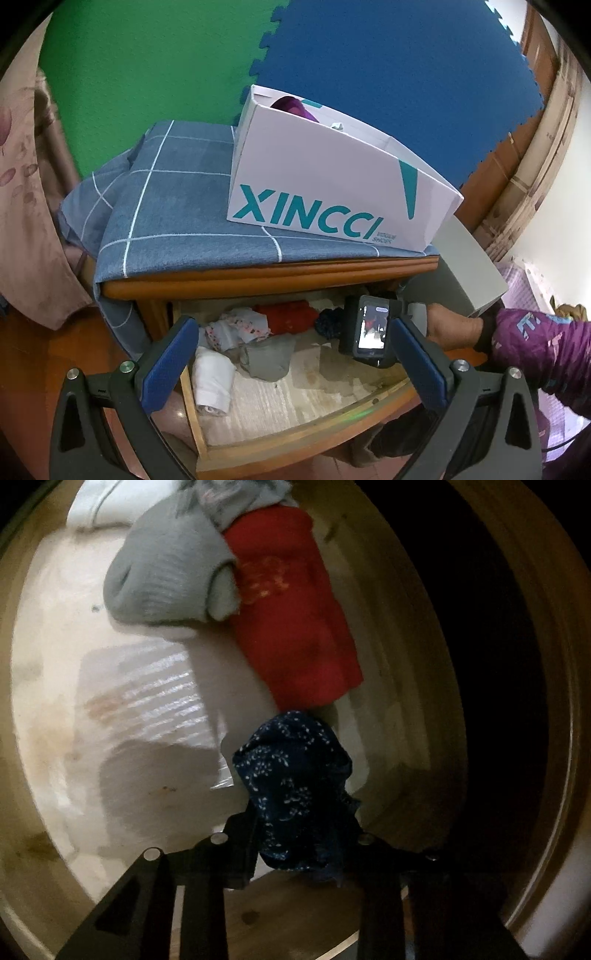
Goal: Take underwear out of drawer
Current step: 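Lift the navy patterned briefs with the right tool over the box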
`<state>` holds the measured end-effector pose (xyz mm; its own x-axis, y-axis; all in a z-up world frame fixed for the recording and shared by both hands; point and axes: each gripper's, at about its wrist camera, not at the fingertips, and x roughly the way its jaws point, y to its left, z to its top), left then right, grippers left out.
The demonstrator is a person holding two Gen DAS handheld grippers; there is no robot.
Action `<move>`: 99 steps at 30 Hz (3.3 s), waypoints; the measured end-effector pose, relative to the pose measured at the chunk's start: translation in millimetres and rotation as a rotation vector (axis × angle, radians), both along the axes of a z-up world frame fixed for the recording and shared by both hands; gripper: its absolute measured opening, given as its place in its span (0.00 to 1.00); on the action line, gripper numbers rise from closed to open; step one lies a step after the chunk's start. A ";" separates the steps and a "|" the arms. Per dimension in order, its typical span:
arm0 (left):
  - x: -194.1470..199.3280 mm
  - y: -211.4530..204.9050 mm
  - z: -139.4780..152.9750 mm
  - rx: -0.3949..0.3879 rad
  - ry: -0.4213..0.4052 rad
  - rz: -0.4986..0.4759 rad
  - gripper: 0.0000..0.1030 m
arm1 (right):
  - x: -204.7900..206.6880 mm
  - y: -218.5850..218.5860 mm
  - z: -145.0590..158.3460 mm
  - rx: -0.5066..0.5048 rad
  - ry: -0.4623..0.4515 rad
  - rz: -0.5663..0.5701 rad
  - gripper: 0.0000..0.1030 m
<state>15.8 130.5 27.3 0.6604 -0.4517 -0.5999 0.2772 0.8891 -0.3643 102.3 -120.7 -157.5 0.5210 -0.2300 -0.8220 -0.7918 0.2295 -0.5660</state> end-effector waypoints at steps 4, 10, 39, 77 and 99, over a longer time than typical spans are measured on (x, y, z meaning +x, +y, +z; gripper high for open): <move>1.3 4.4 -1.4 -0.016 0.013 0.014 1.00 | -6.8 2.2 19.9 0.098 0.080 -0.053 0.28; 3.3 5.7 -5.1 -0.016 0.035 0.020 1.00 | -20.3 8.0 61.3 0.263 0.179 -0.111 0.28; 12.2 -12.6 -20.9 0.110 0.104 0.017 1.00 | -120.2 -87.6 245.1 1.276 0.094 -0.360 0.28; 3.3 -31.8 -17.6 0.209 0.053 -0.019 1.00 | -129.9 -66.5 336.0 1.348 -0.028 -0.272 0.28; 0.1 -36.9 -20.3 0.295 0.038 -0.017 1.00 | 23.5 -62.0 367.3 1.218 -0.184 -0.550 0.29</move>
<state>15.9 93.6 7.0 0.6289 -0.2649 -0.7310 0.2839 0.9535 -0.1013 125.8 -182.7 209.7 0.7216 0.3774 -0.5804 -0.3706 0.9187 0.1366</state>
